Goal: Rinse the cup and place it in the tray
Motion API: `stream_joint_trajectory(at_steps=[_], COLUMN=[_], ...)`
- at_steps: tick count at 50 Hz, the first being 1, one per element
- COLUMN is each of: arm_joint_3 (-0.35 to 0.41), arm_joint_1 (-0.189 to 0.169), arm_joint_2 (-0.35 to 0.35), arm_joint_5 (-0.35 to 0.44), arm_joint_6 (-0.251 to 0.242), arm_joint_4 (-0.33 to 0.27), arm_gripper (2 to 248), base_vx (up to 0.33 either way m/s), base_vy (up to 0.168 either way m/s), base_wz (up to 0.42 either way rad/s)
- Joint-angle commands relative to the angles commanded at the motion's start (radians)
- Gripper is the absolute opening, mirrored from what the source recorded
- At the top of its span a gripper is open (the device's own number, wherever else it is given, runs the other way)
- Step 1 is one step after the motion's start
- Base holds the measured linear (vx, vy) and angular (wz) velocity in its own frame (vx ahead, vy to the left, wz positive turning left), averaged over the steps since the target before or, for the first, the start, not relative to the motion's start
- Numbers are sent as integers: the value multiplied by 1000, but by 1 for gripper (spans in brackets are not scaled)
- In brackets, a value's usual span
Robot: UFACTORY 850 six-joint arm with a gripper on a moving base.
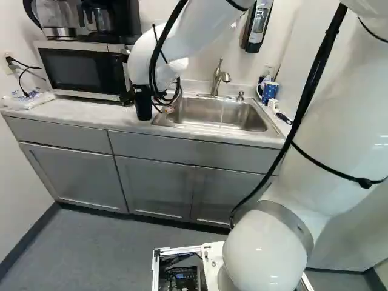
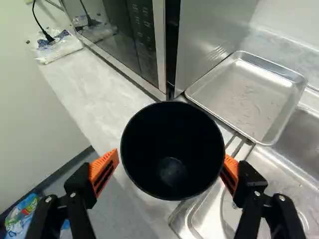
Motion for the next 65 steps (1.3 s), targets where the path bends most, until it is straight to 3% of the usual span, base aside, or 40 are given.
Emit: stream_joint_trajectory(at_steps=[29, 65], arm_joint_3=[87, 148], arm_joint_1=[-18, -15], arm_joint_2=[20, -2], arm_joint_5=[145, 338], arm_joint_6=[0, 0], arm_joint_4=[0, 0], arm_gripper=[247, 247], base_vx=[0, 0], base_vy=[0, 0], base_wz=[0, 0])
